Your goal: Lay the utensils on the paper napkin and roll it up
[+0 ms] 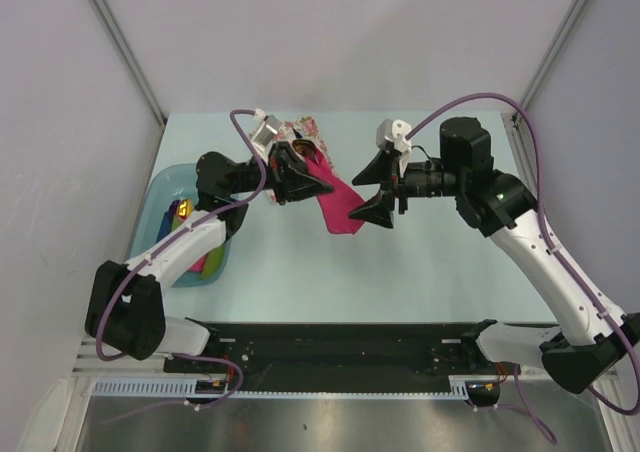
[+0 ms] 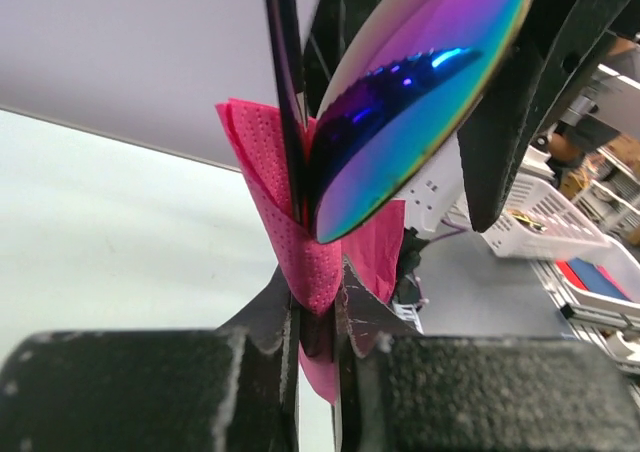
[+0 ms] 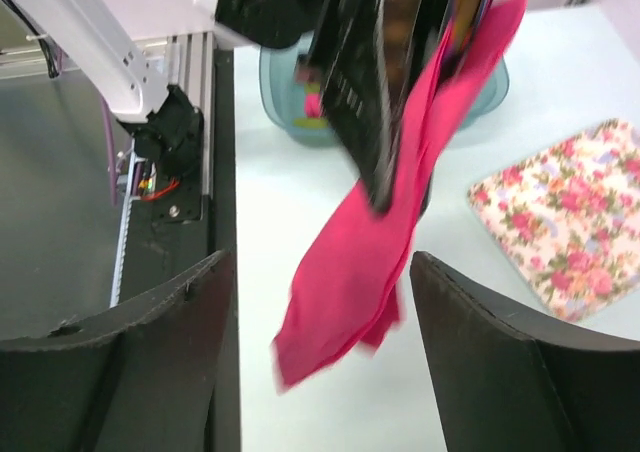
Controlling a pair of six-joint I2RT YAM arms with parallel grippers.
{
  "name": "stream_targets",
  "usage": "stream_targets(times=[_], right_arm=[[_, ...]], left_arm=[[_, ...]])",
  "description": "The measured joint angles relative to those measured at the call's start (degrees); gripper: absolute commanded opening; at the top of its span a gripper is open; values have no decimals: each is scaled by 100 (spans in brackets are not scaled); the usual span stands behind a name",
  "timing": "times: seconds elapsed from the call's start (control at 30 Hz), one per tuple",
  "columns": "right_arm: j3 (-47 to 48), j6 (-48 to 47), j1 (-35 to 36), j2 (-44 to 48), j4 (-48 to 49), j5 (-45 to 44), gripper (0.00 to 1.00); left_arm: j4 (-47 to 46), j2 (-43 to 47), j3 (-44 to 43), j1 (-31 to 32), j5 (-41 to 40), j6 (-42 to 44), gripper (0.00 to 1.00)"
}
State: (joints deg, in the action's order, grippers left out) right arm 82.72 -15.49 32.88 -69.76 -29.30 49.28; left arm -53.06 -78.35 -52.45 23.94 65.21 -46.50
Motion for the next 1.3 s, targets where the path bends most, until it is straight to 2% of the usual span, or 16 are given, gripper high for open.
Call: stream_targets(times=[0.13,0.3,0.4,0.43,0.5,0.53,0.97,1.3], right_arm=[[-125,-103,-155,201,-487,0,63],[-238,-98,-323,201,-828,9,57],[-238,46,-444,116,-855,74,31],[-238,61,-470,90,-855,98,18],[-238,129,-522,24,-855,173,3],[-238,186,-549,-11,-852,223,0],[-238,424,-881,-306,-448,632,0],[-236,267,-673,-557,13,597,0]], left_arm=[[-31,-2,-149,-201,0,-103,0],[-68,2,-188,-208,11,-151,0],[-68,17,-188,-208,13,-155,0],[-66,33,-188,-208,13,-157,0],[-68,70,-188,-208,13,-162,0],[-68,94,-188,-208,11,-164,0],[-472,243,-190,-162,105,-761,0],[-531,243,-337,63,96,-1008,0]])
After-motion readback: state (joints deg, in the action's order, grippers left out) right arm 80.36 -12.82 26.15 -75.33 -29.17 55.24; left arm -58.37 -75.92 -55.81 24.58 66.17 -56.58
